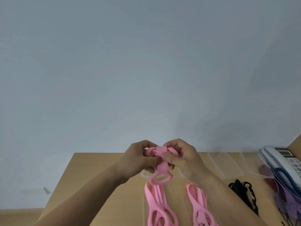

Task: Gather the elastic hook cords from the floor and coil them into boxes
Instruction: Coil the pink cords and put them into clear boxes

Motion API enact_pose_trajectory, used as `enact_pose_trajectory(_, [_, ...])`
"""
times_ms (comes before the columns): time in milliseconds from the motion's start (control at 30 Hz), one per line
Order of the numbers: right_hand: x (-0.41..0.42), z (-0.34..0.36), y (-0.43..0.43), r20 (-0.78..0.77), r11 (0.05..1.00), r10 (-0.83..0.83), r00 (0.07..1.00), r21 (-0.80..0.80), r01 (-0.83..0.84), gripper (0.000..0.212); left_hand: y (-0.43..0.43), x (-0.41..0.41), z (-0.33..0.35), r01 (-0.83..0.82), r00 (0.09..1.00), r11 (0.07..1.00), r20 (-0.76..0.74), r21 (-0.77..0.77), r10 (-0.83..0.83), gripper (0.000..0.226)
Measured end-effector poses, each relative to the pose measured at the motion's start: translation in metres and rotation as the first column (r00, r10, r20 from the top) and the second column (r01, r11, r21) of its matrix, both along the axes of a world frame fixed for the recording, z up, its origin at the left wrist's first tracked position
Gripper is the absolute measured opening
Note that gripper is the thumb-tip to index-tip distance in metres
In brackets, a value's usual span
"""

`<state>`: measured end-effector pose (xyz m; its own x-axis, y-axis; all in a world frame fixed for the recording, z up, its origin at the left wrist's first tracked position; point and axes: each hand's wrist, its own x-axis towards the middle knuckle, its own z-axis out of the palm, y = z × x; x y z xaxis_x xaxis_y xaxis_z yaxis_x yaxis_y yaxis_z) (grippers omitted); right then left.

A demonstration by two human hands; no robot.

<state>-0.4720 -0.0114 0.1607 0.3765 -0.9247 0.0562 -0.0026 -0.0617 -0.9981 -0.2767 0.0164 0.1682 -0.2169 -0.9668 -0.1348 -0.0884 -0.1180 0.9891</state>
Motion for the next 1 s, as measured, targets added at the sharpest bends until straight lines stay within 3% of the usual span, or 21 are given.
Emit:
enact_pose_trajectory(200, [-0.003,0.000,0.001,-0.013,1.000,0.007,1.000,-0.021,-0.007,0.030,-0.001,-0.001,0.004,0.040,0.992,0.997,-0.124,0.064,-0.032,0.041])
enact_pose_trajectory(467, [-0.002,-0.005,0.001,-0.021,1.000,-0.011,1.000,-0.027,0.011,0.036,-0.008,0.003,0.004,0.106,0.993,0.988,-0.065,0.110,-0.100,0.032])
enact_pose_trajectory(600, [0.002,-0.009,-0.003,0.033,0.996,-0.080,0.996,0.035,0.079,0.042,-0.011,0.006,0.003,0.071,0.993,0.996,-0.096,0.051,-0.066,0.024])
enact_pose_trajectory(733, [0.003,-0.005,-0.007,0.076,0.989,-0.034,0.996,0.148,0.023,0.044,-0.013,0.006,0.000,0.064,0.986,0.998,-0.154,-0.010,-0.065,0.028])
enact_pose_trajectory(867, [0.007,-0.002,-0.009,-0.026,0.979,-0.019,0.999,0.201,0.024,0.059,-0.016,0.003,-0.007,-0.004,0.997,0.996,-0.077,-0.089,-0.003,0.028])
enact_pose_trajectory(1000, [0.007,0.002,-0.012,-0.087,0.986,-0.043,0.995,0.154,0.056,0.057,-0.018,0.003,-0.010,0.003,0.999,0.988,-0.048,-0.153,-0.011,0.027])
